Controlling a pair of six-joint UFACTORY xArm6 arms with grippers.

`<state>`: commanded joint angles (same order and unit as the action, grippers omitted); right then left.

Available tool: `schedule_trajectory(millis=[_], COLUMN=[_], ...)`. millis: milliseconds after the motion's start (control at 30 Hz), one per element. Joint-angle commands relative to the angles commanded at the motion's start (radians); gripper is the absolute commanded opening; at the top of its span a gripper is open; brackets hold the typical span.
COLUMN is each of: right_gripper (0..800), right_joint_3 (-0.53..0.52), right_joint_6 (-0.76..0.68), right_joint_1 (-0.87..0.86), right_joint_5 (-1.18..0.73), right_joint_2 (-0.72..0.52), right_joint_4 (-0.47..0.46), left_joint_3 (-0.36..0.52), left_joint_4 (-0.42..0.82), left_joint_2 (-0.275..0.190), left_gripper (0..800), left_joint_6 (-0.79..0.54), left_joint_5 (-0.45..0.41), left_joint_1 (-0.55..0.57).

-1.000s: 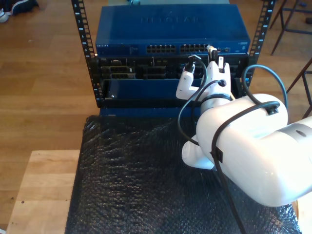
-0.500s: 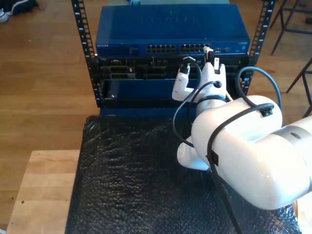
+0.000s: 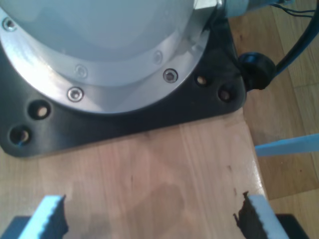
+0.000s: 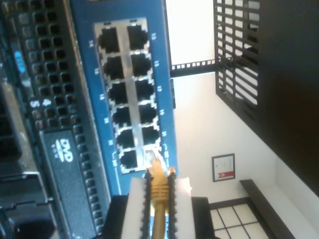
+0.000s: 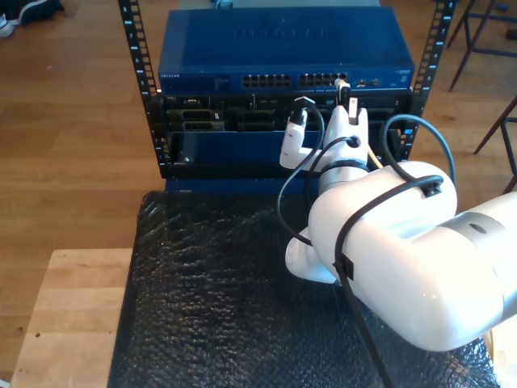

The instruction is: Grab the cable and plug it in

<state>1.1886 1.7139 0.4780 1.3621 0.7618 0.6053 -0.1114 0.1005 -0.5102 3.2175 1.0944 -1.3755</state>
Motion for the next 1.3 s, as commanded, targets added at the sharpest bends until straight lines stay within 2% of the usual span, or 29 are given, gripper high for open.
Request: schedule_trajectory(millis=[1300], right_gripper=[0], right_joint_3=[0.034], right_joint_6=[0.005], right_joint_1=[-0.005], right_joint_5=[-0.005], right_joint_2=[0.018], right_joint_4=[-0.003], left_joint_3=[0.0], left_joint_4=[0.0], left_joint_2=[0.0], left_gripper=[800], left_joint_6=[0.0], left_joint_5=[0.0], left_joint_1=[-0.002])
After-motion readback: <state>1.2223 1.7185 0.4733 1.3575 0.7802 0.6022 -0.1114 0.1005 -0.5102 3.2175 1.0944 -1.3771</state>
